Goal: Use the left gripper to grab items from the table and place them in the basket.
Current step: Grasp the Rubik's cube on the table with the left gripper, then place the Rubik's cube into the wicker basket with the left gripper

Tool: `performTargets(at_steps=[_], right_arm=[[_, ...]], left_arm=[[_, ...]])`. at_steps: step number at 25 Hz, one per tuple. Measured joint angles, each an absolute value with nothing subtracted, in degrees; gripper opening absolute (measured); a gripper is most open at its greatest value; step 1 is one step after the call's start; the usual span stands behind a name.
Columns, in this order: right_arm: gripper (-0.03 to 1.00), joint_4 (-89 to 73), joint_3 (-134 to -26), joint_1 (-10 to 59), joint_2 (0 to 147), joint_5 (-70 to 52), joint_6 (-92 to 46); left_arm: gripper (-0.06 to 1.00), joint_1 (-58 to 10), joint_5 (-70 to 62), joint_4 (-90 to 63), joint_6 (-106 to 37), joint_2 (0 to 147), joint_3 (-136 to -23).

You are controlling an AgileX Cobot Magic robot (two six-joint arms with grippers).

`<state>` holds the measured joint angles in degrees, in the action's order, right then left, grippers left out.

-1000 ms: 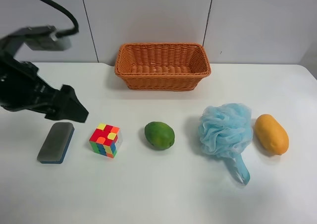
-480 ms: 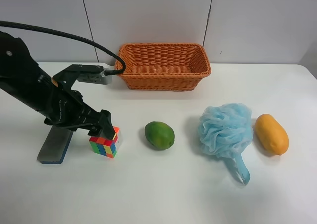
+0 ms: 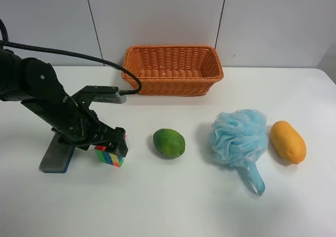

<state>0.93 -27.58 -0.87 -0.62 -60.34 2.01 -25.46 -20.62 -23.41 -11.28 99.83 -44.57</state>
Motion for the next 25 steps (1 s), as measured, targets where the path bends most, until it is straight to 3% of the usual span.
performTargets(at_steps=[11,13,15,16,25], right_arm=[[0.99,0.9,-27.6,-0.9,-0.6,-60.3,2.0],[0.99,0.9,-27.6,-0.9,-0.6,-60.3,2.0],[0.99,0.9,-27.6,-0.9,-0.6,-60.3,2.0],[0.99,0.9,-27.6,-0.9,-0.6,-60.3,2.0],[0.99,0.9,-27.6,-0.9,-0.6,-60.3,2.0]], left_arm=[[0.98,-25.5,-18.9,-24.4,-11.3,100.5,-44.6],[0.85,-25.5,-19.0,-24.6,-11.3,100.5,-44.6],[0.61,-25.5,-19.3,-24.7,-11.3,100.5,-44.6],[0.58,-25.5,-19.3,-24.6,-11.4,100.5,-44.6],[0.58,-25.5,-19.3,-24.8,-11.4,100.5,-44.6]])
